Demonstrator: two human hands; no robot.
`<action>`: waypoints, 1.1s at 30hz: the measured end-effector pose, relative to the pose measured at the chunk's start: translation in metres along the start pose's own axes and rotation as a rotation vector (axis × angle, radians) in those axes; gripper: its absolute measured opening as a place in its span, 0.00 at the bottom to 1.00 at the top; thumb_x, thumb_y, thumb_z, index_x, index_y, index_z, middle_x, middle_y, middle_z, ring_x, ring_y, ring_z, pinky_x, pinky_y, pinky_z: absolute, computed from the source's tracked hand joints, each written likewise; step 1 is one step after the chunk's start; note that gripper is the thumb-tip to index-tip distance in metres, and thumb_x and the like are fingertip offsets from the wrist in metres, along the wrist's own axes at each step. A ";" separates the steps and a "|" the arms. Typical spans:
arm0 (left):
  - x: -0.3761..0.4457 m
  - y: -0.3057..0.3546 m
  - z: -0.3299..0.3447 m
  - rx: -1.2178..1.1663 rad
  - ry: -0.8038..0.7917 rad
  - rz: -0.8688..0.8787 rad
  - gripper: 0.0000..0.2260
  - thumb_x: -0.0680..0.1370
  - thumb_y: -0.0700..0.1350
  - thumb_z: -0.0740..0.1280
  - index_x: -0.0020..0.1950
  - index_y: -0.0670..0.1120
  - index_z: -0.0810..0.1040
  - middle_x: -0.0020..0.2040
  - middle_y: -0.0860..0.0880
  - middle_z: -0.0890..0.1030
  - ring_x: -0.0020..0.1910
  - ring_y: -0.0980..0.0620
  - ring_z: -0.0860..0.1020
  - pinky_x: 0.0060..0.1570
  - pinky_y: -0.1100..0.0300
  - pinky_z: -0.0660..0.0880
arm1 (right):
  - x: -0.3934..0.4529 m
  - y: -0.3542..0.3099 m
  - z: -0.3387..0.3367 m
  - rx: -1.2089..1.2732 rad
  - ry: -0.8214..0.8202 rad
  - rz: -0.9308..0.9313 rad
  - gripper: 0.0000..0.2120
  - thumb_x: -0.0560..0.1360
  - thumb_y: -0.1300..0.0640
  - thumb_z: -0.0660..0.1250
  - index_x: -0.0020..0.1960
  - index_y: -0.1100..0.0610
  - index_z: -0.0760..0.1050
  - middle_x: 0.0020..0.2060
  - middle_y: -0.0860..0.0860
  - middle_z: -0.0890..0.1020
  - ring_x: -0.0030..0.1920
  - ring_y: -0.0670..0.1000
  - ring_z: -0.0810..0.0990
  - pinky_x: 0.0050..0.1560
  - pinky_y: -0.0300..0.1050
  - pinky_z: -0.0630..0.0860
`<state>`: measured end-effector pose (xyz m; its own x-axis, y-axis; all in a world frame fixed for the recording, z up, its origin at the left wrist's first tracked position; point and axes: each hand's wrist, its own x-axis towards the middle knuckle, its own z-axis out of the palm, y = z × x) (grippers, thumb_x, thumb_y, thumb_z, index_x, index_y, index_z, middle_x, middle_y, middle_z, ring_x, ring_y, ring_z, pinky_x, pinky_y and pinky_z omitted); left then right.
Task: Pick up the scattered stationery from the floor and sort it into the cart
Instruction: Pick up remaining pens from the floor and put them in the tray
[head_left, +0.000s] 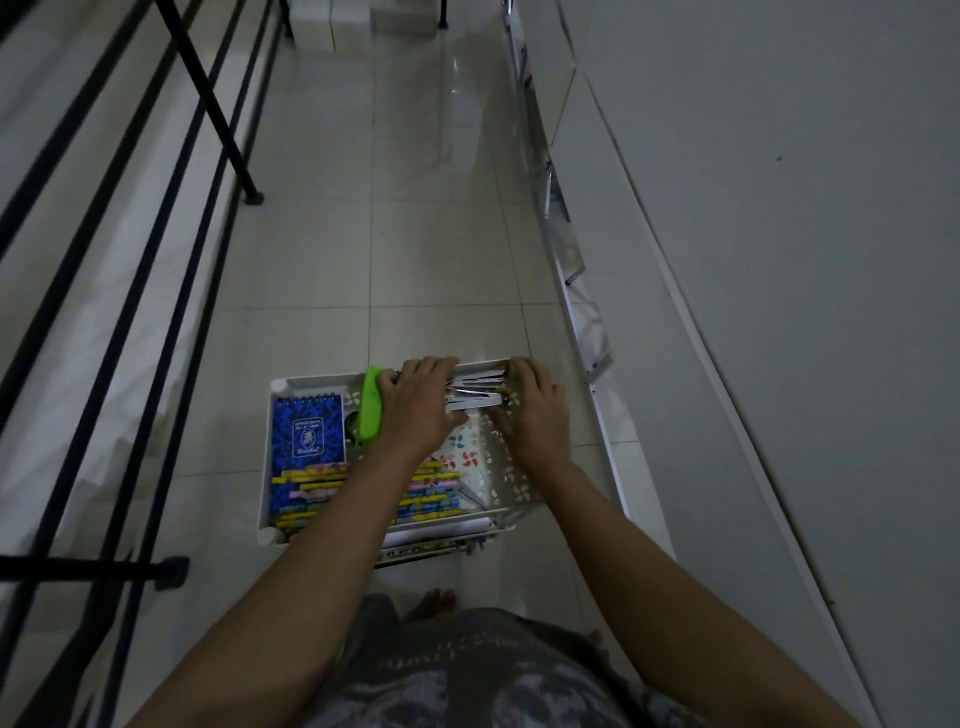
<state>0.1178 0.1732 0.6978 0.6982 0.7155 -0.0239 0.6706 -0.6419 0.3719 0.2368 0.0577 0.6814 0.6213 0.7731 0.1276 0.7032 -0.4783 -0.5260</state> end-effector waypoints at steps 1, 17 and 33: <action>0.000 0.000 0.001 -0.001 0.021 -0.004 0.32 0.70 0.56 0.73 0.72 0.54 0.66 0.69 0.54 0.71 0.67 0.50 0.66 0.58 0.51 0.56 | 0.001 0.000 0.001 0.005 0.002 0.002 0.30 0.71 0.53 0.70 0.71 0.57 0.67 0.67 0.54 0.70 0.54 0.58 0.74 0.53 0.50 0.70; 0.001 0.002 0.008 -0.138 0.063 -0.061 0.23 0.67 0.45 0.78 0.61 0.43 0.79 0.72 0.43 0.68 0.65 0.42 0.72 0.65 0.52 0.66 | 0.004 -0.004 0.000 -0.156 -0.055 0.021 0.22 0.73 0.53 0.69 0.66 0.54 0.73 0.69 0.56 0.65 0.58 0.60 0.71 0.54 0.52 0.74; -0.030 0.006 -0.037 -0.462 0.226 0.109 0.14 0.71 0.43 0.74 0.55 0.45 0.78 0.63 0.47 0.72 0.59 0.53 0.73 0.55 0.67 0.68 | -0.025 -0.037 -0.005 -0.052 0.204 0.155 0.20 0.70 0.55 0.67 0.62 0.53 0.75 0.59 0.55 0.74 0.58 0.58 0.71 0.56 0.52 0.70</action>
<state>0.0916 0.1580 0.7349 0.6521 0.7256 0.2197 0.3808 -0.5641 0.7327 0.1970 0.0542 0.7015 0.7760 0.5915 0.2190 0.6080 -0.6091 -0.5093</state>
